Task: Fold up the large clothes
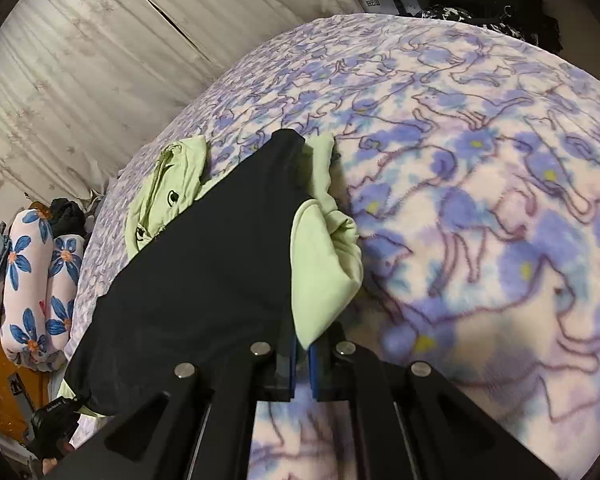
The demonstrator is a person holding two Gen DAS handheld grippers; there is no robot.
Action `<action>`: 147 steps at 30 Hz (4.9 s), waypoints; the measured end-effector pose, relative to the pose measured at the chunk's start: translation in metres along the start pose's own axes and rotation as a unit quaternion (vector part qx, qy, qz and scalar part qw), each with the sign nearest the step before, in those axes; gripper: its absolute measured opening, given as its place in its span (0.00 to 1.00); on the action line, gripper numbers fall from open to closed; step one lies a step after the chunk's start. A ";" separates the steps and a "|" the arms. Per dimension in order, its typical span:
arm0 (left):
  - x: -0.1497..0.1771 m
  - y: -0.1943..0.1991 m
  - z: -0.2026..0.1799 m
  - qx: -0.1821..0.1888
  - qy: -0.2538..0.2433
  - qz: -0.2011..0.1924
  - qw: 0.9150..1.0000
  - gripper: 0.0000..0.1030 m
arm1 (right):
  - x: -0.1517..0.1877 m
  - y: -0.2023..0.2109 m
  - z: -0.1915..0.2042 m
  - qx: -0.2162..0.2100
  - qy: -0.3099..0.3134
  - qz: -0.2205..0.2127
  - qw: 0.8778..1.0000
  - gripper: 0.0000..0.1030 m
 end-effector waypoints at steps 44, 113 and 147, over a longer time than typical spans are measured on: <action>-0.044 0.080 0.017 -0.134 -0.110 -0.117 0.978 0.72 | -0.034 0.013 0.045 0.089 0.135 0.000 0.987 0.29; -0.191 -0.125 -0.241 -0.021 -0.324 -0.051 0.944 0.01 | -0.180 -0.244 0.205 -0.072 0.203 0.093 0.972 0.01; 0.002 -0.008 -0.047 0.026 -0.252 0.058 0.966 0.10 | 0.027 -0.084 0.119 -0.037 0.219 0.157 0.962 0.24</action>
Point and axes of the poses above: each gripper's, at about its wrist camera, not at the fingertips, and y roughly against the way its jaws point, z to its left, x to its underside, the point moved 6 cm from there along -y, roughly the way its jaws point, and after that the axes turned 8 degrees about -x, right-handed, at the moved point
